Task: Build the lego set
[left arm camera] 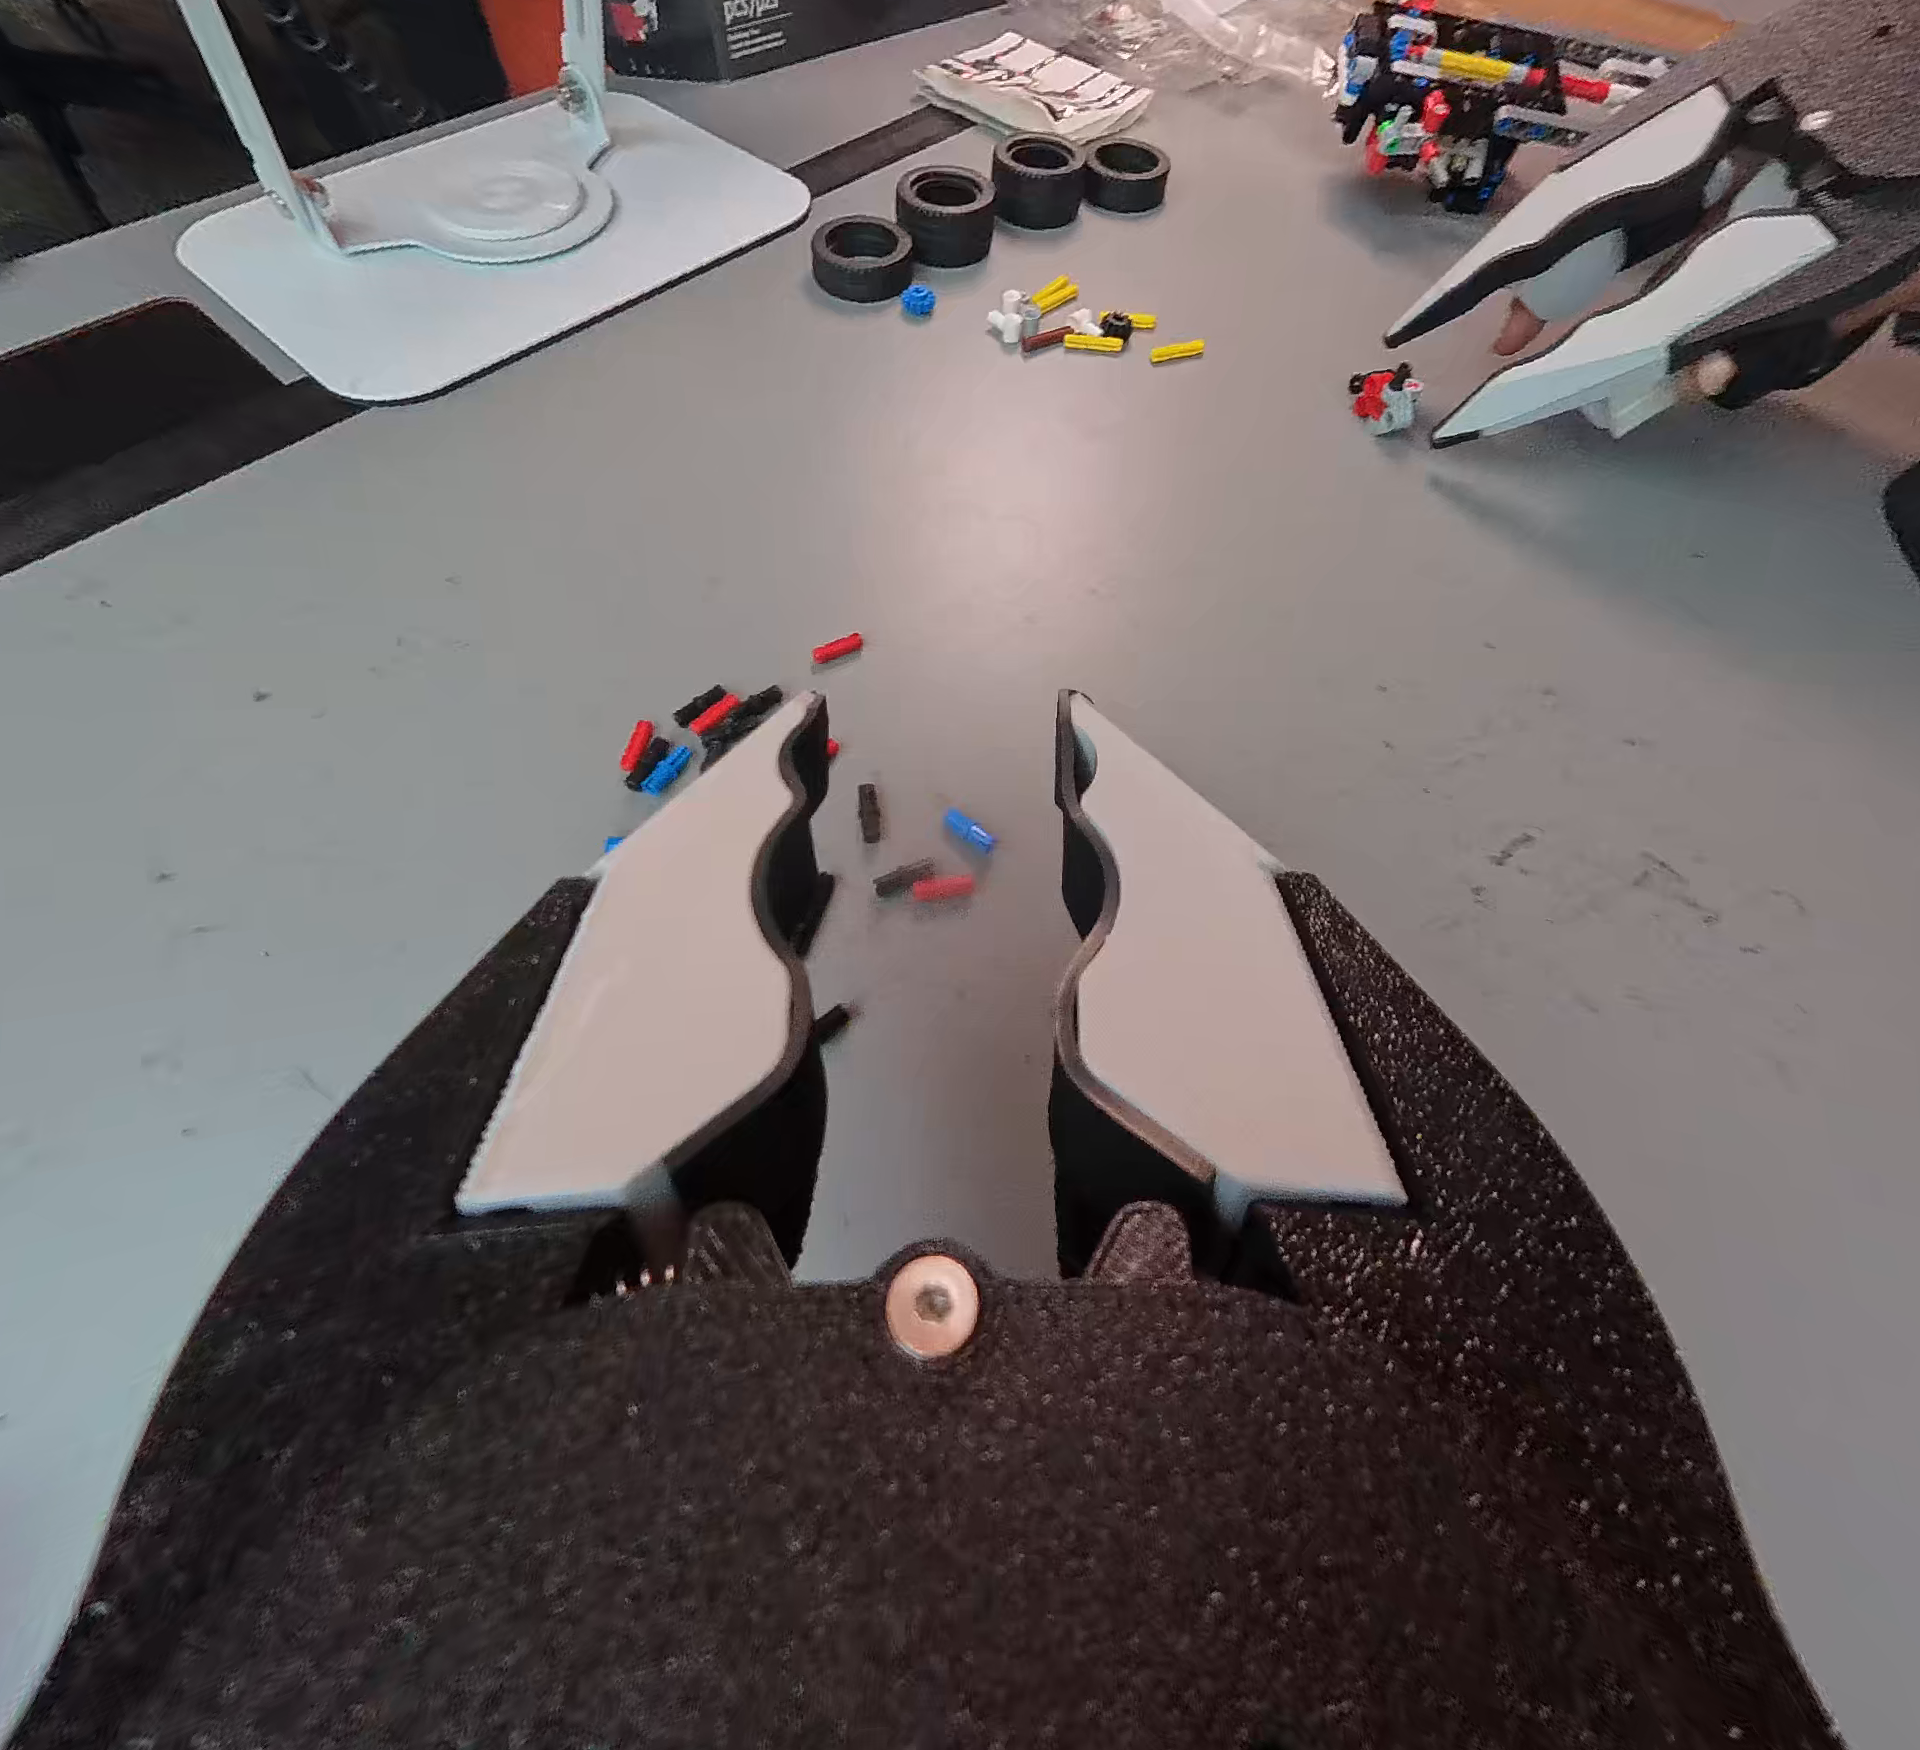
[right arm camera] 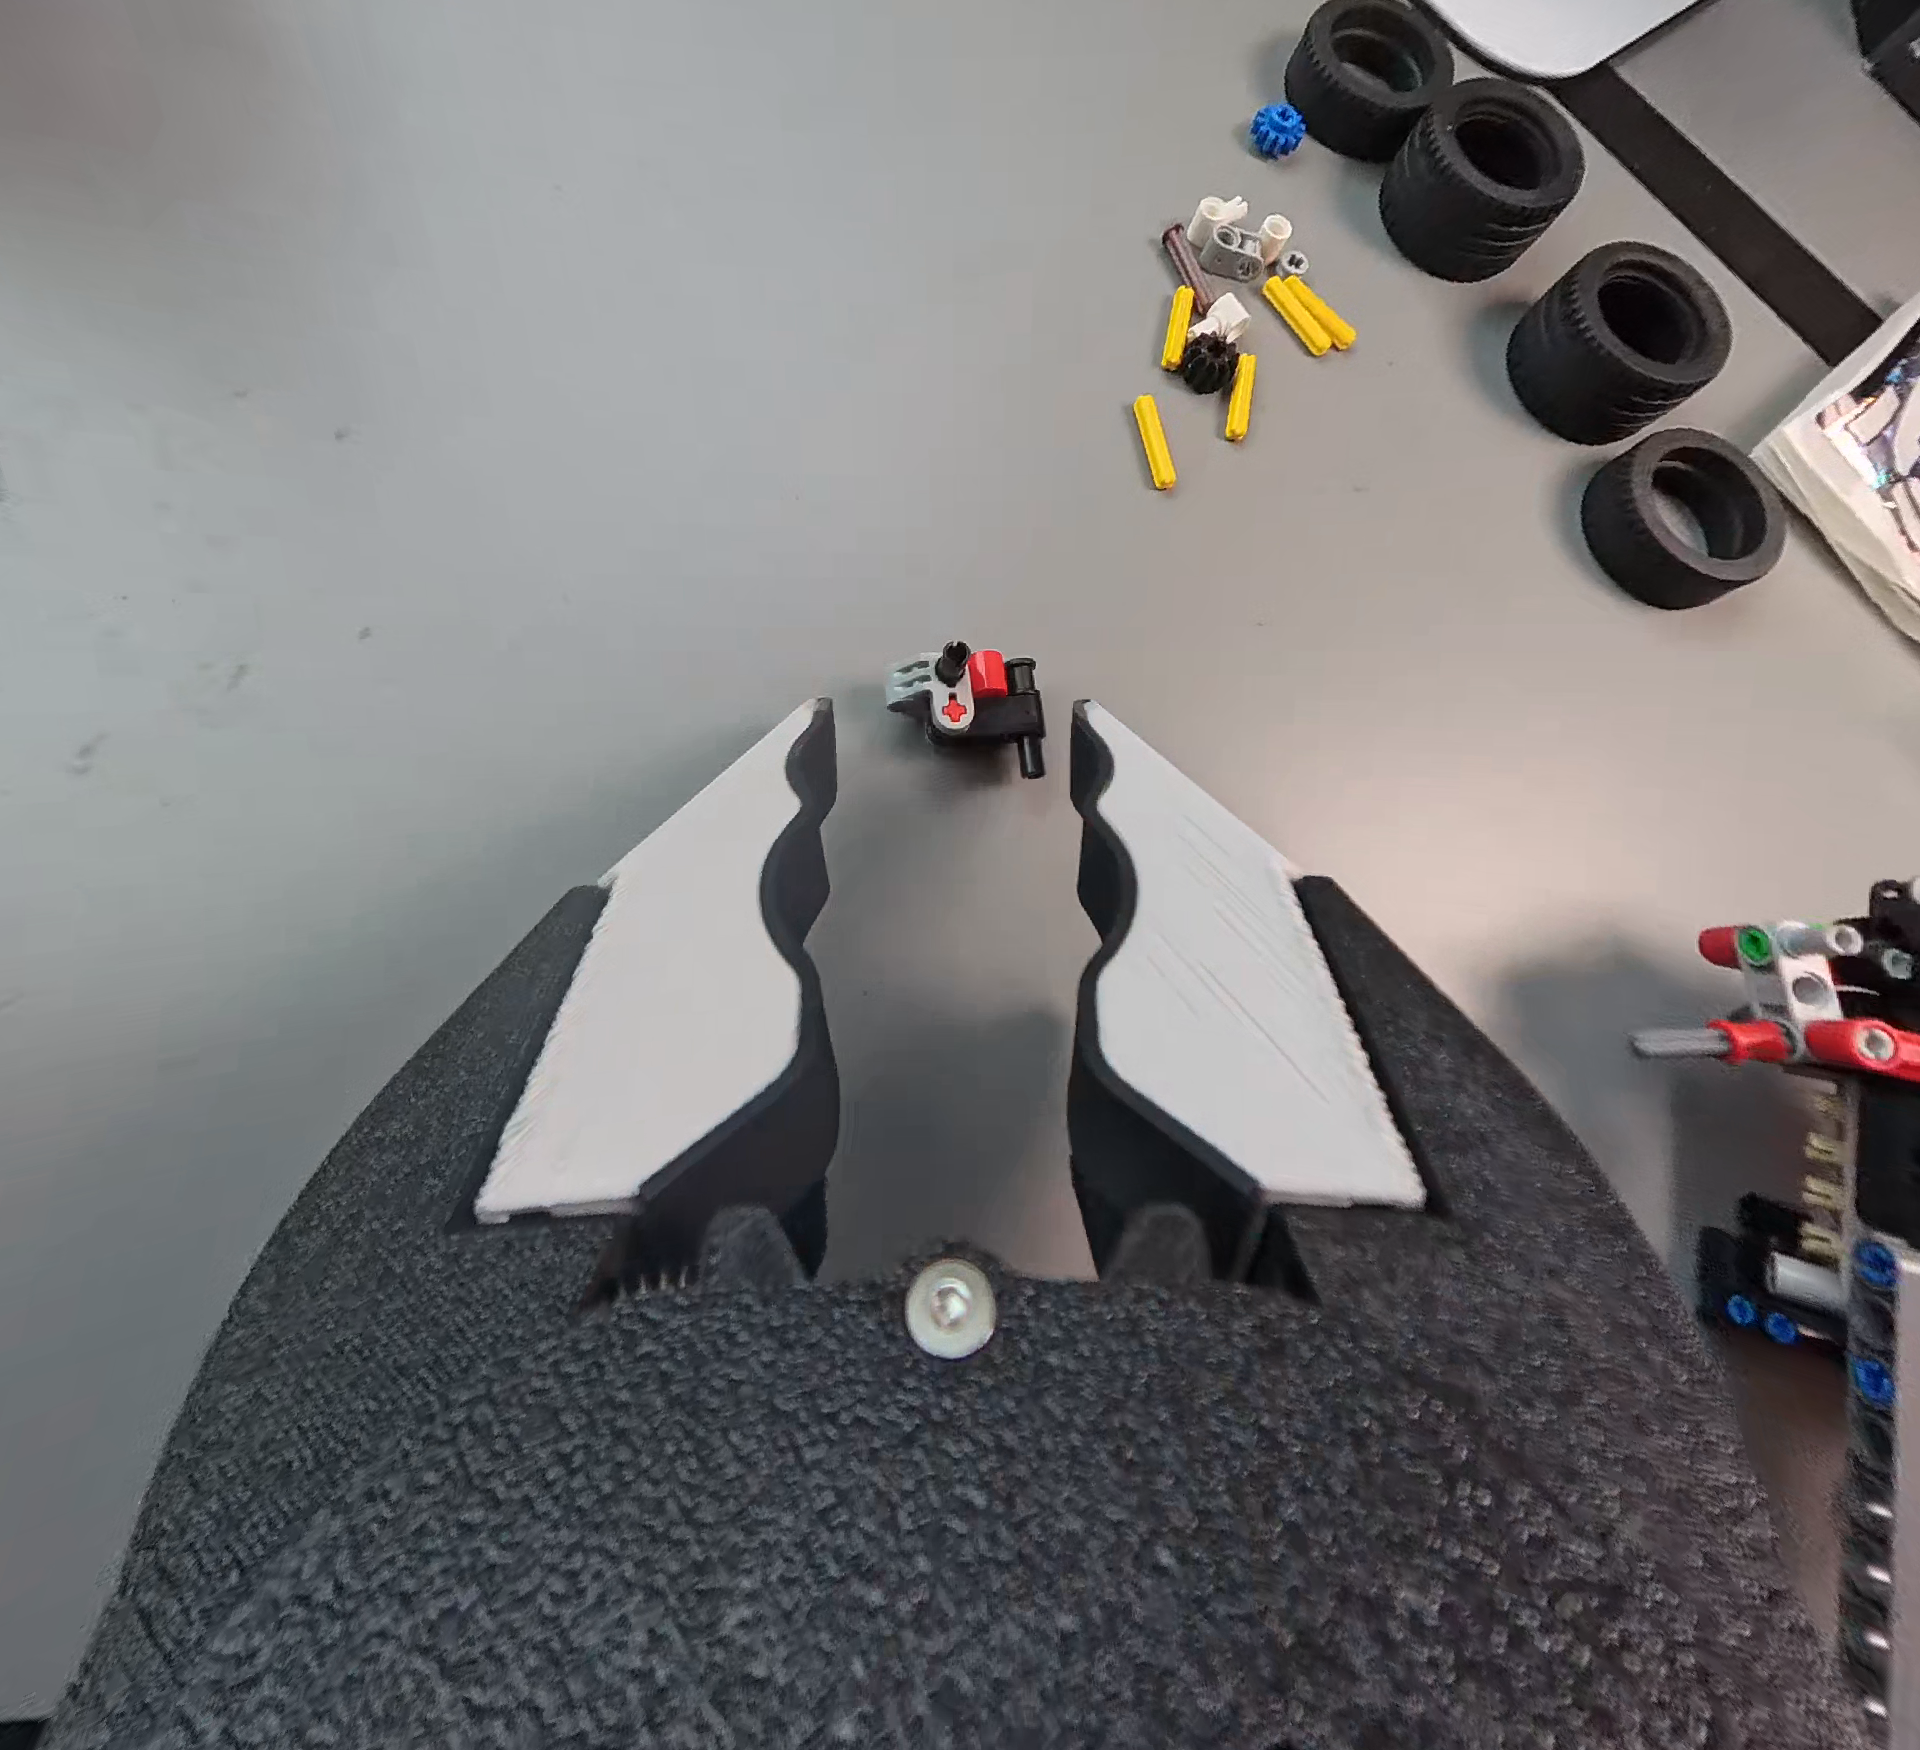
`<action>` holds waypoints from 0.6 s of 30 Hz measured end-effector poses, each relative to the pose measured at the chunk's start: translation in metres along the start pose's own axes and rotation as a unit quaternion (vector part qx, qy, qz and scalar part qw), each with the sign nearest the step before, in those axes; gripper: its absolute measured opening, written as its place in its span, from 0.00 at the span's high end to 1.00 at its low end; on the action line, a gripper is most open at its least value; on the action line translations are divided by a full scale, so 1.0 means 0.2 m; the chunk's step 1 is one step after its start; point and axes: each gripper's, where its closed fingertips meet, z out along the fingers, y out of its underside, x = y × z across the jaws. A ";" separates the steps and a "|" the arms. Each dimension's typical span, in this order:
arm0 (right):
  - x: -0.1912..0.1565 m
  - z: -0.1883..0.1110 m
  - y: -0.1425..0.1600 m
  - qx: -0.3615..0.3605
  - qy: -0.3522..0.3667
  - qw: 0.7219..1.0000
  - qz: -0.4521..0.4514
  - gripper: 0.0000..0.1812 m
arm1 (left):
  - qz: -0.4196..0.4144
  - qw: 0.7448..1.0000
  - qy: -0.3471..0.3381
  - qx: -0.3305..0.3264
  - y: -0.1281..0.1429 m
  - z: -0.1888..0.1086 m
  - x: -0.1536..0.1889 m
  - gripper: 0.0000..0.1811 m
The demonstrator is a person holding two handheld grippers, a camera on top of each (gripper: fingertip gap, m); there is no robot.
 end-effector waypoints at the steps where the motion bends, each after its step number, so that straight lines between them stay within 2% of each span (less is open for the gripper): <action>1: 0.01 0.02 0.01 -0.013 -0.001 1.000 -0.003 0.74 | -0.001 1.000 0.009 0.005 0.00 0.00 0.03 0.76; 8: -0.01 0.06 0.00 -0.032 -0.009 0.999 -0.010 0.78 | 0.051 0.999 -0.002 -0.018 0.08 0.00 0.06 0.77; 13: -0.04 0.05 0.01 -0.029 -0.021 0.999 -0.009 0.84 | 0.019 0.999 0.033 -0.008 0.07 0.00 0.11 0.79; 15: -0.13 0.05 -0.07 0.010 -0.030 0.998 -0.062 0.84 | -0.013 0.997 0.076 0.003 0.05 0.01 0.20 0.80; 18: -0.37 0.01 -0.30 0.125 -0.041 0.976 -0.174 0.84 | -0.074 0.983 0.167 0.020 0.00 0.02 0.39 0.80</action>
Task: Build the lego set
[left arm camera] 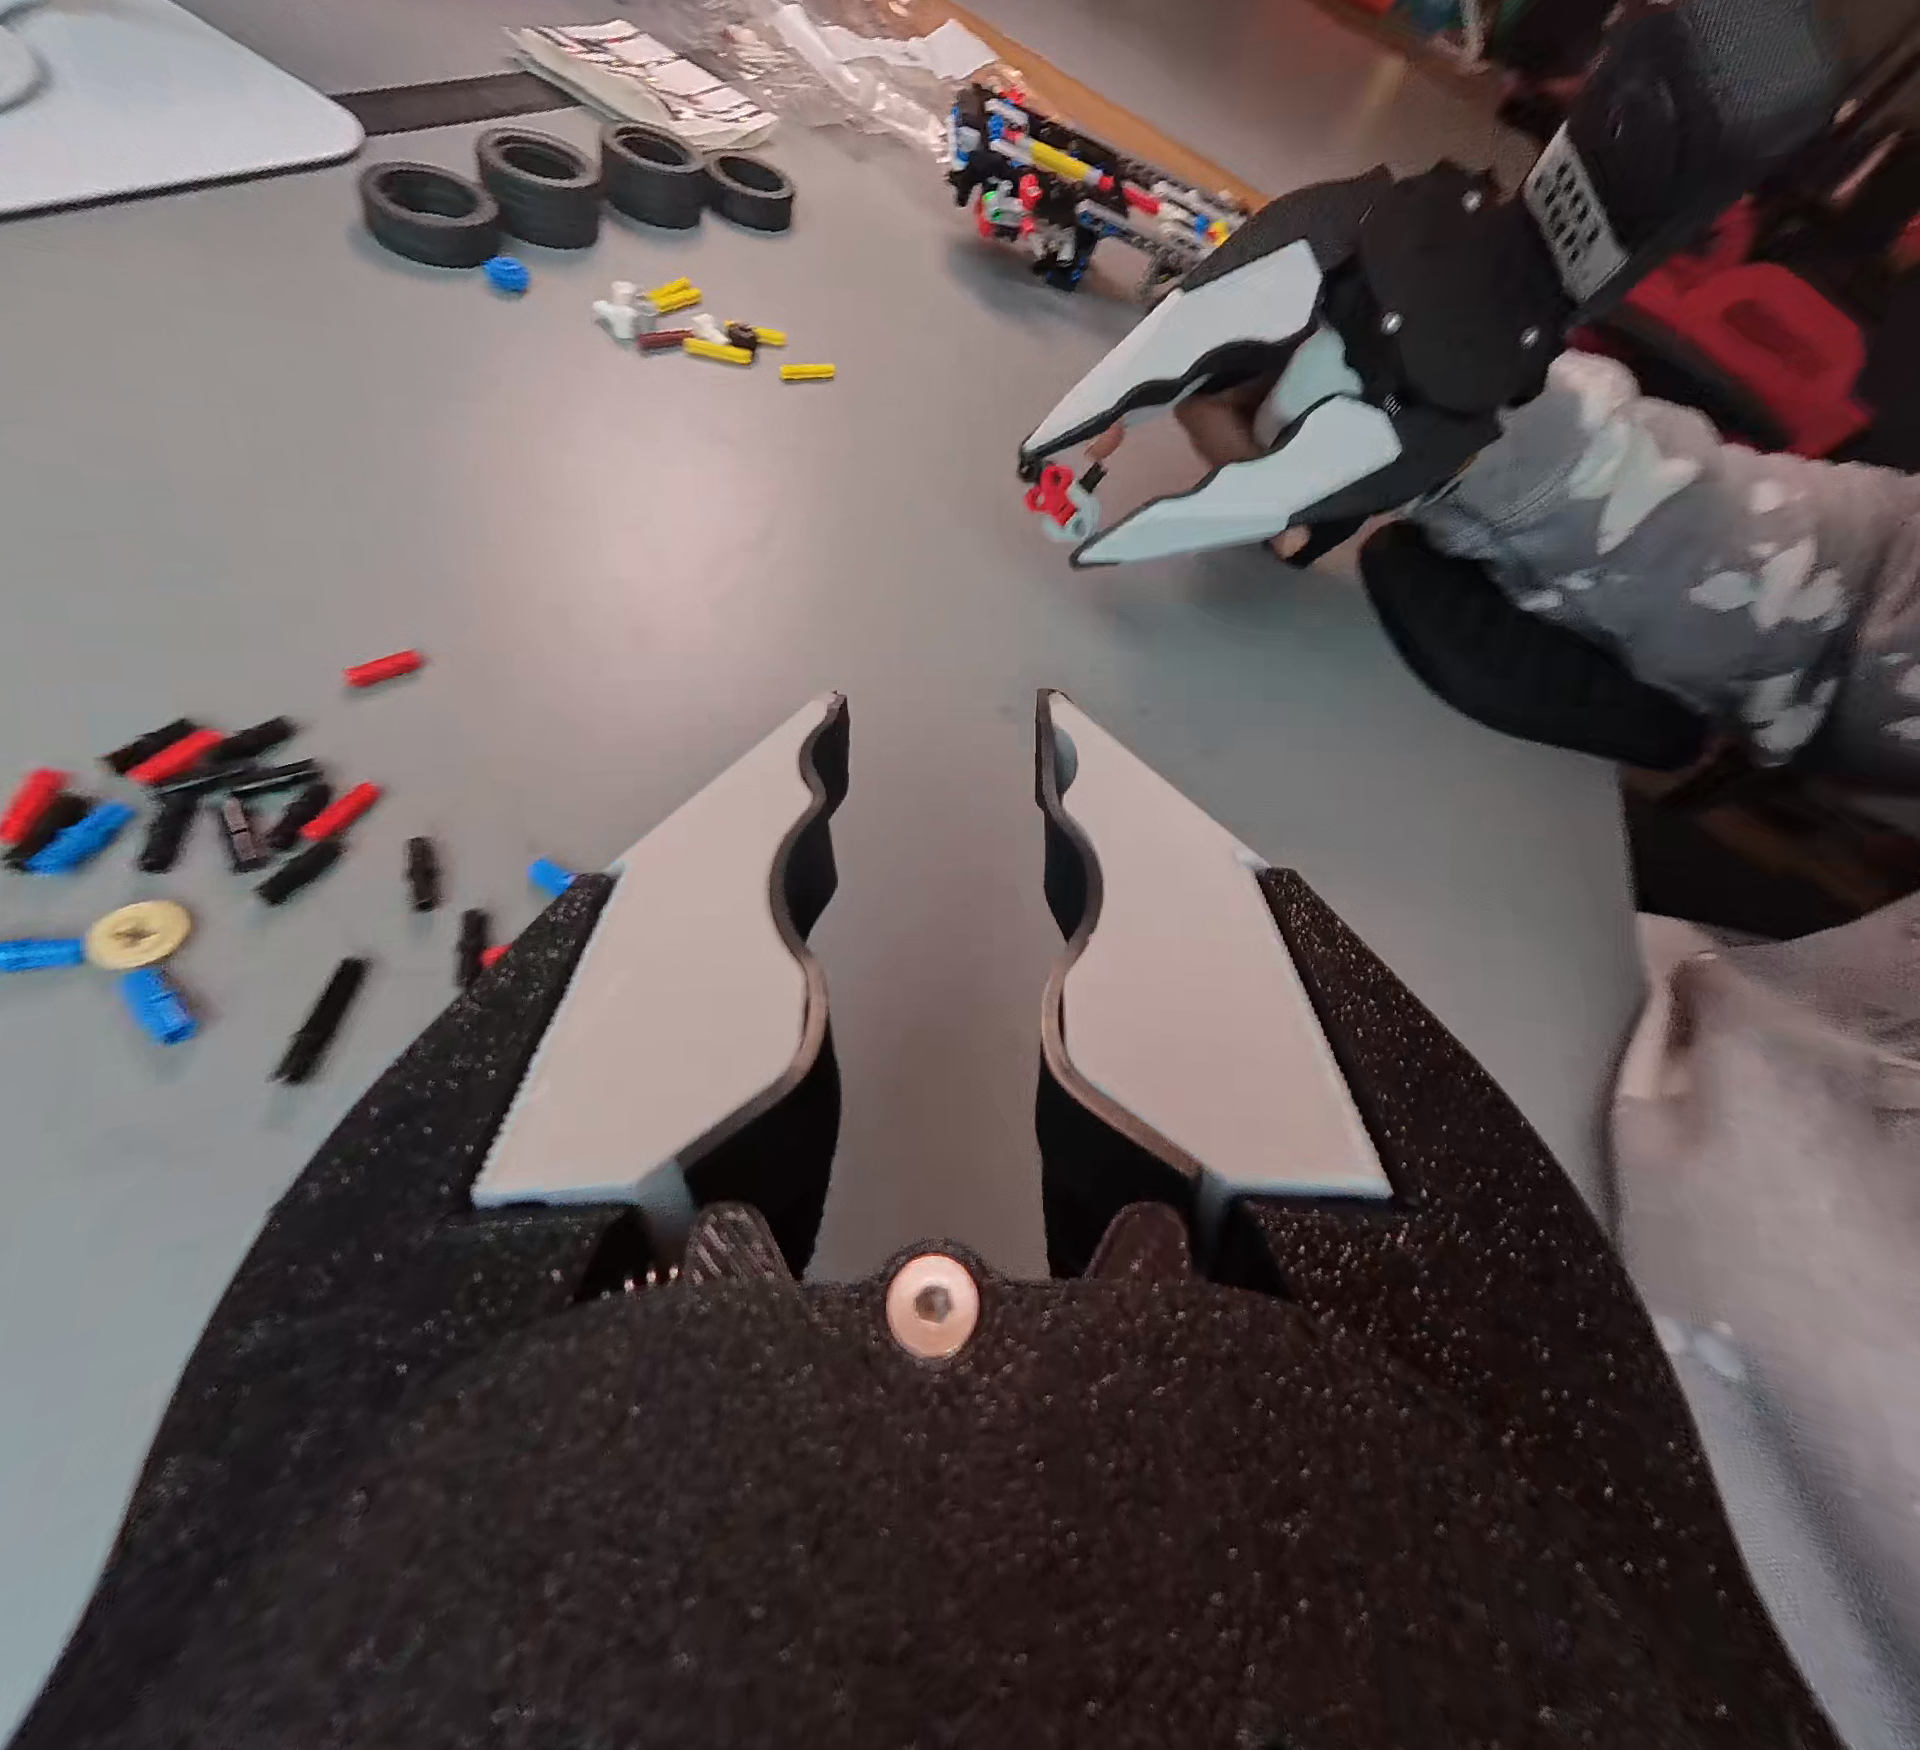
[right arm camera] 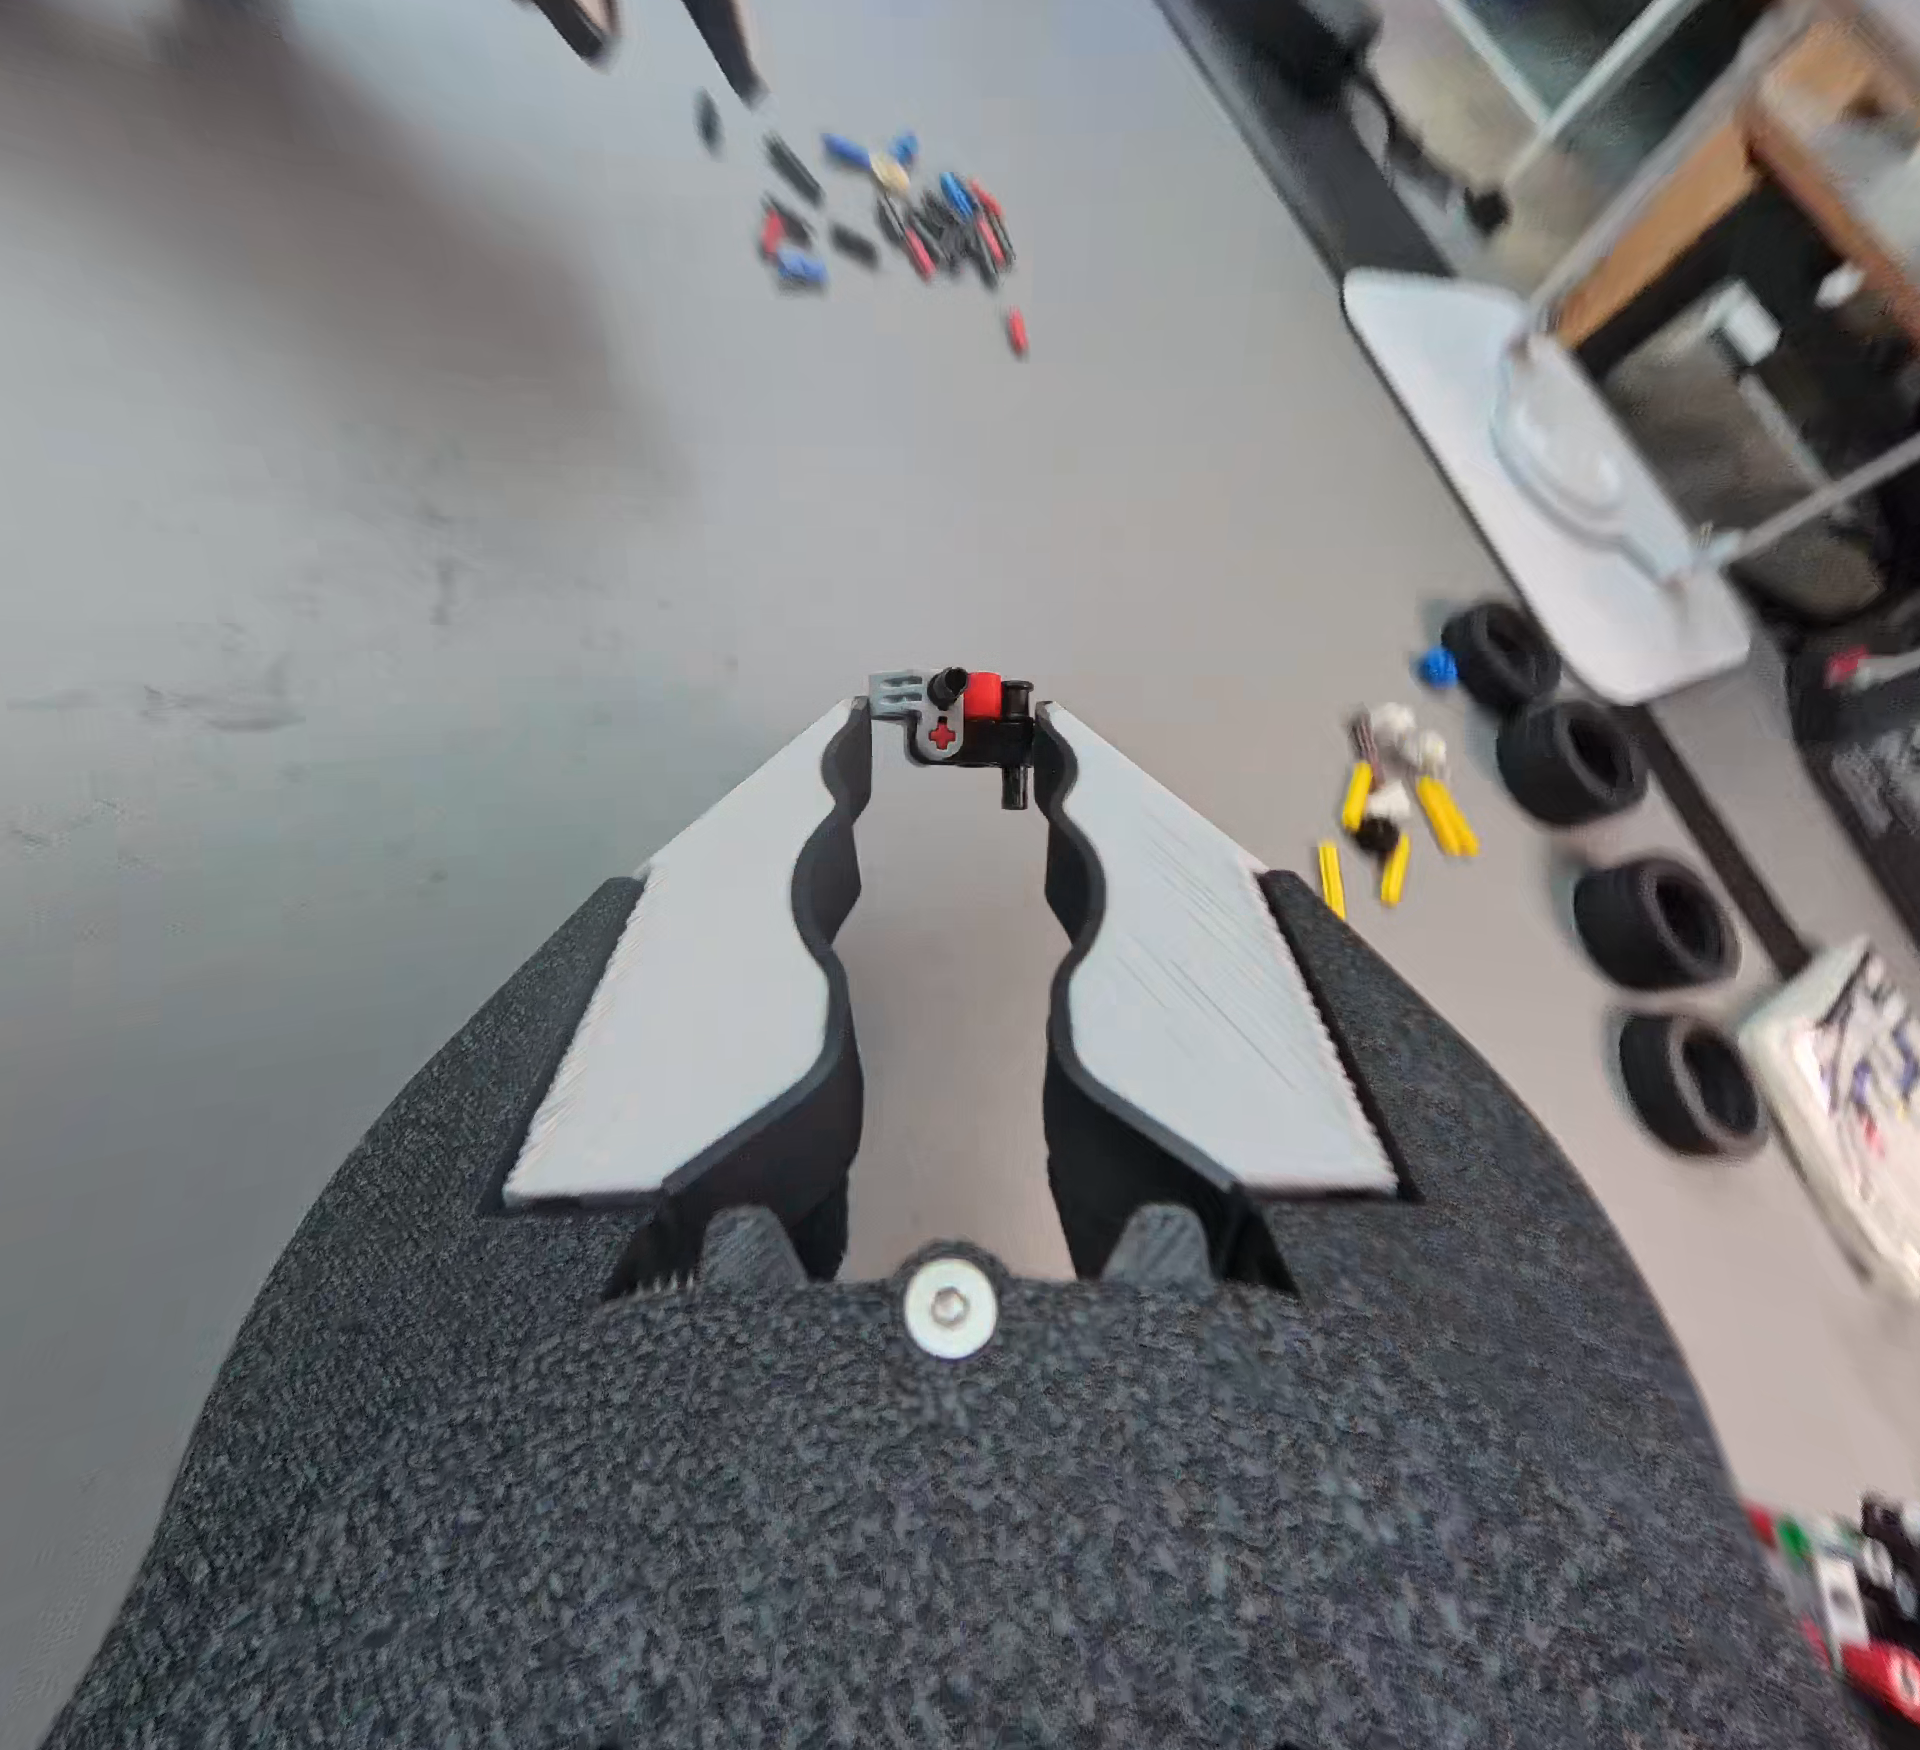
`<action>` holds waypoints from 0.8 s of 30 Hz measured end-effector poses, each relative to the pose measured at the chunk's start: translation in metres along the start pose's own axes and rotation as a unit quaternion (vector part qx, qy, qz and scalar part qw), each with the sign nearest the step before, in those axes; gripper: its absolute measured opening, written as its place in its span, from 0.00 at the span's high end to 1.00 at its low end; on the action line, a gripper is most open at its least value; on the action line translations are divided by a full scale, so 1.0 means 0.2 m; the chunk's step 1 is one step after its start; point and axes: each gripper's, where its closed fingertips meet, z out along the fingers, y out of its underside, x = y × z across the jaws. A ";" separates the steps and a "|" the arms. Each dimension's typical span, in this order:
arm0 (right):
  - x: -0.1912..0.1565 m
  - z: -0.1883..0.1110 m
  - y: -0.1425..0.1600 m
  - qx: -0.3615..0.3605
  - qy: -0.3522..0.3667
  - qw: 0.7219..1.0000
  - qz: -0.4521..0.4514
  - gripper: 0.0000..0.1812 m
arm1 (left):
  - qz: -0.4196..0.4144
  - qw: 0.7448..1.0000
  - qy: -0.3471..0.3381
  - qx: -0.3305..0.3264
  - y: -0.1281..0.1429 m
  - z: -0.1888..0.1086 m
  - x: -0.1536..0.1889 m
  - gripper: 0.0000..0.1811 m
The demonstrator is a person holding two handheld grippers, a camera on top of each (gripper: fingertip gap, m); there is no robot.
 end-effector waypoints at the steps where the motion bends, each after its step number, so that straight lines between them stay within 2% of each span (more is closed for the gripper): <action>1: -0.06 0.01 -0.10 0.036 -0.007 0.999 -0.029 0.84 | -0.020 0.999 0.031 0.009 -0.02 0.02 0.06 0.80; 3: -0.17 0.01 -0.28 0.100 -0.010 0.992 -0.077 0.83 | -0.052 0.996 0.074 0.020 -0.05 0.07 0.16 0.78; 6: -0.23 -0.02 -0.46 0.166 0.006 0.979 -0.116 0.83 | -0.088 0.987 0.136 0.022 -0.07 0.10 0.26 0.76; 8: -0.26 -0.05 -0.53 0.200 0.007 0.973 -0.118 0.83 | -0.128 0.972 0.191 0.038 -0.09 0.09 0.33 0.78; 11: -0.28 -0.07 -0.55 0.215 0.008 0.970 -0.115 0.84 | -0.165 0.951 0.260 0.041 -0.11 0.07 0.42 0.87; 16: -0.26 -0.06 -0.50 0.214 0.020 0.969 -0.119 0.85 | -0.111 0.968 0.223 0.029 -0.08 0.10 0.42 0.91; 21: -0.23 -0.08 -0.46 0.210 -0.001 0.975 -0.078 0.88 | -0.035 0.989 0.142 0.021 -0.07 0.11 0.35 0.93; 24: -0.22 -0.10 -0.45 0.211 -0.018 0.976 -0.054 0.86 | 0.025 0.995 0.096 0.007 -0.04 0.11 0.32 0.93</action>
